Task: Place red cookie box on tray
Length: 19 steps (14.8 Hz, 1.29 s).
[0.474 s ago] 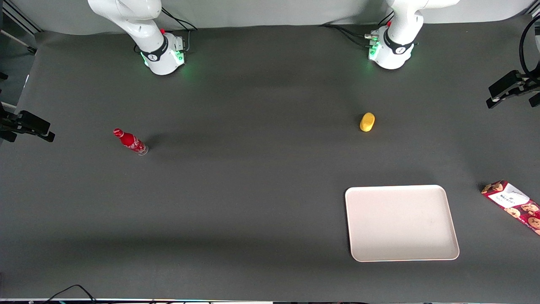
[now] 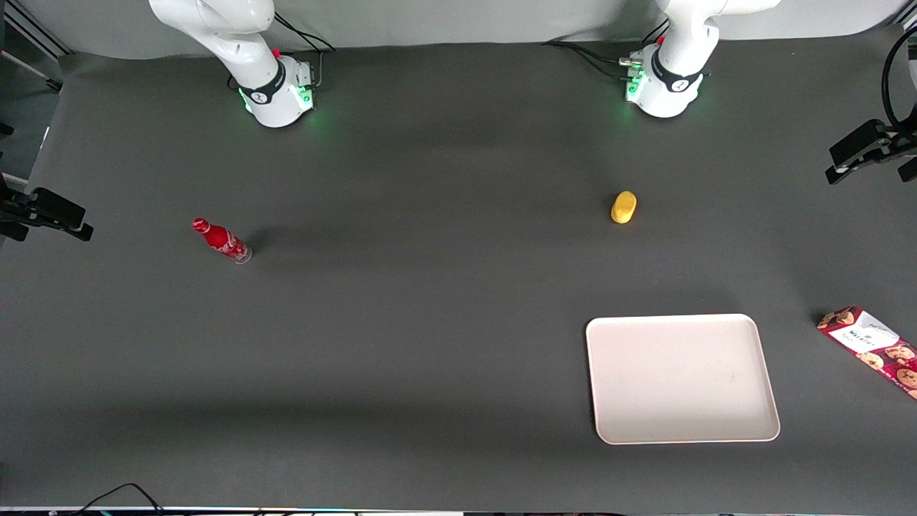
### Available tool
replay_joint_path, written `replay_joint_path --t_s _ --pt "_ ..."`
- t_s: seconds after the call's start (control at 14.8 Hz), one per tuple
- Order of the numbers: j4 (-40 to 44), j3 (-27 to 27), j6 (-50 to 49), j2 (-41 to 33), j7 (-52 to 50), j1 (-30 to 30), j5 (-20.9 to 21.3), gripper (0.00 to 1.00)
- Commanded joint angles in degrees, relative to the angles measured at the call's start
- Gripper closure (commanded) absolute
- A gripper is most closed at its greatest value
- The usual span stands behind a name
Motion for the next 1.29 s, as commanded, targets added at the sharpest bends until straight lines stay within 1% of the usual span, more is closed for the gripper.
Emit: replay_joint_path --t_s 0.0,0.27,0.47,0.61,0.68,0.74,0.81,0.95,1.02,1.15,1.22 --pt "1.5 2.8 -0.1 2.5 -1.8 0.2 3.0 0.0" --pt "2.4 11.6 5.4 8.7 -3.0 -0.1 1.4 0.0" --pt "7.6 19.0 8.0 16.2 -4.0 -0.6 -3.3 0.0" --pt "13.4 21.8 10.5 24.4 -5.3 0.9 -6.1 0.0" --pt "14.7 22.1 12.7 26.9 -5.2 2.4 -7.5 0.0" --pt "14.8 22.3 14.4 28.4 -5.1 3.7 -9.6 0.0" --pt "14.9 22.3 17.3 31.2 -4.6 6.5 -13.5 0.0" --pt "15.2 22.3 22.8 36.2 -3.0 9.6 -18.2 0.0" --pt "16.0 22.2 25.8 39.0 -0.2 11.0 -20.5 0.0" --pt "18.0 22.2 30.0 44.5 3.8 12.6 -23.9 0.0" --pt "18.2 22.1 31.5 45.9 4.0 13.2 -24.9 0.0"
